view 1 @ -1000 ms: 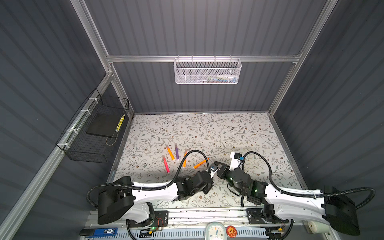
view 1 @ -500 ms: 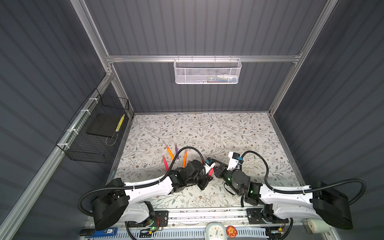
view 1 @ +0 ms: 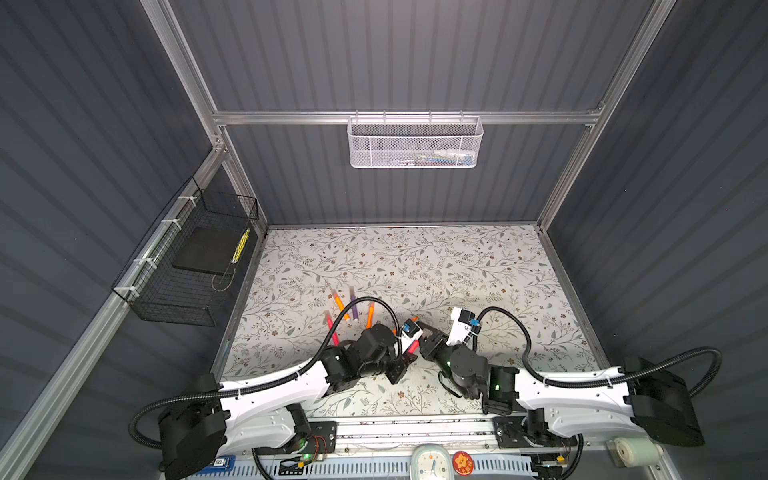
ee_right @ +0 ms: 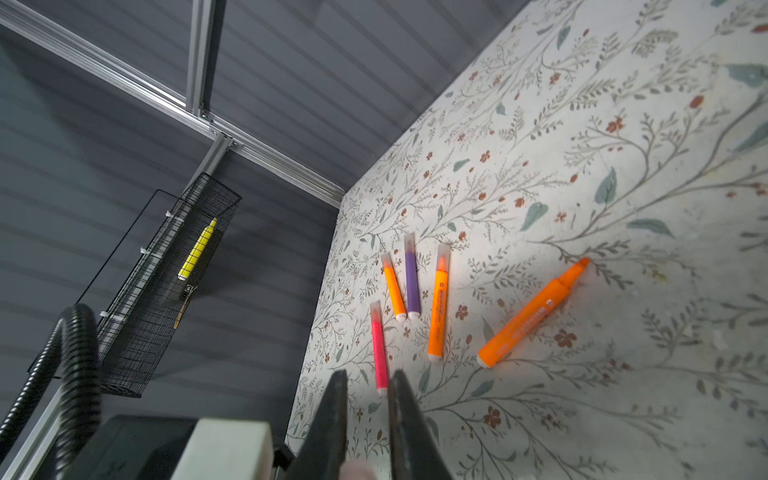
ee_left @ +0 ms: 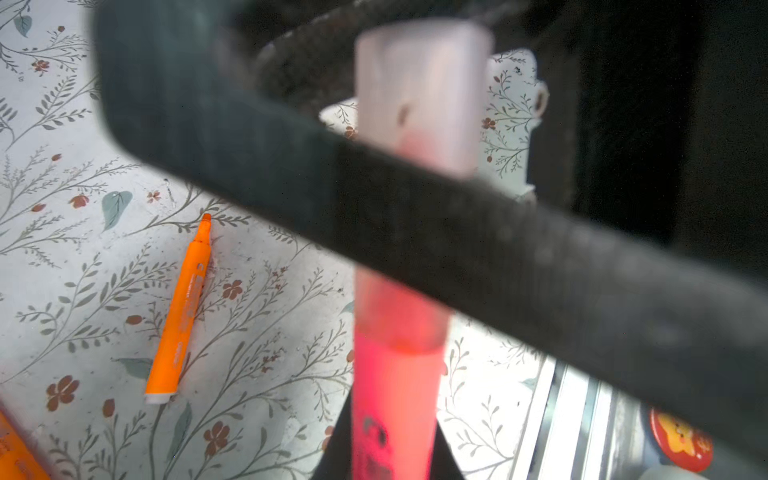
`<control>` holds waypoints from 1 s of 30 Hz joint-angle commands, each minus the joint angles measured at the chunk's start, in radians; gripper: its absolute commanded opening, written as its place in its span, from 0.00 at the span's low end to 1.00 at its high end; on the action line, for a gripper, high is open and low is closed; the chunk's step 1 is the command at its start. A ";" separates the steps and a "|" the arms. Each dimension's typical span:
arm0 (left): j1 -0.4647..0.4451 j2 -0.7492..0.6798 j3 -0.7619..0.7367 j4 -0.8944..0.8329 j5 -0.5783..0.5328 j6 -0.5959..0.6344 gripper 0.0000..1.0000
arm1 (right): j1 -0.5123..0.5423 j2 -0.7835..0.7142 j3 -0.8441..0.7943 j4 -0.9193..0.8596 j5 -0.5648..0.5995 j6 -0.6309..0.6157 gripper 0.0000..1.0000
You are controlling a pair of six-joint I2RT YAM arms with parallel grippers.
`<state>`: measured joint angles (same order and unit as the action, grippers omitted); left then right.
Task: Insert the pens into the pen caps
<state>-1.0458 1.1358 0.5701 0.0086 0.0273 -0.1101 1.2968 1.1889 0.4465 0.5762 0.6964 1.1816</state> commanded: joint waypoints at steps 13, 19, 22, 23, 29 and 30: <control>0.075 -0.118 -0.025 0.497 -0.372 -0.178 0.00 | 0.138 -0.094 -0.089 -0.334 -0.141 0.199 0.00; 0.076 -0.125 -0.035 0.484 -0.318 -0.186 0.00 | 0.138 -0.124 -0.076 -0.345 -0.128 0.149 0.00; 0.076 -0.109 -0.028 0.455 -0.301 -0.183 0.00 | 0.137 -0.142 -0.063 -0.348 -0.118 0.098 0.13; 0.076 -0.101 -0.024 0.434 -0.299 -0.183 0.00 | 0.137 -0.155 -0.059 -0.354 -0.109 0.075 0.26; 0.078 -0.008 -0.008 0.264 -0.421 -0.233 0.00 | 0.105 -0.309 -0.051 -0.536 -0.031 0.042 0.62; 0.081 0.019 -0.003 0.234 -0.456 -0.248 0.00 | 0.098 -0.348 -0.063 -0.568 -0.017 0.056 0.65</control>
<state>-0.9649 1.1004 0.5442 0.2852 -0.2577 -0.2783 1.4101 0.9131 0.4042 0.1726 0.6518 1.2537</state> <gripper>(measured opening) 0.172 0.640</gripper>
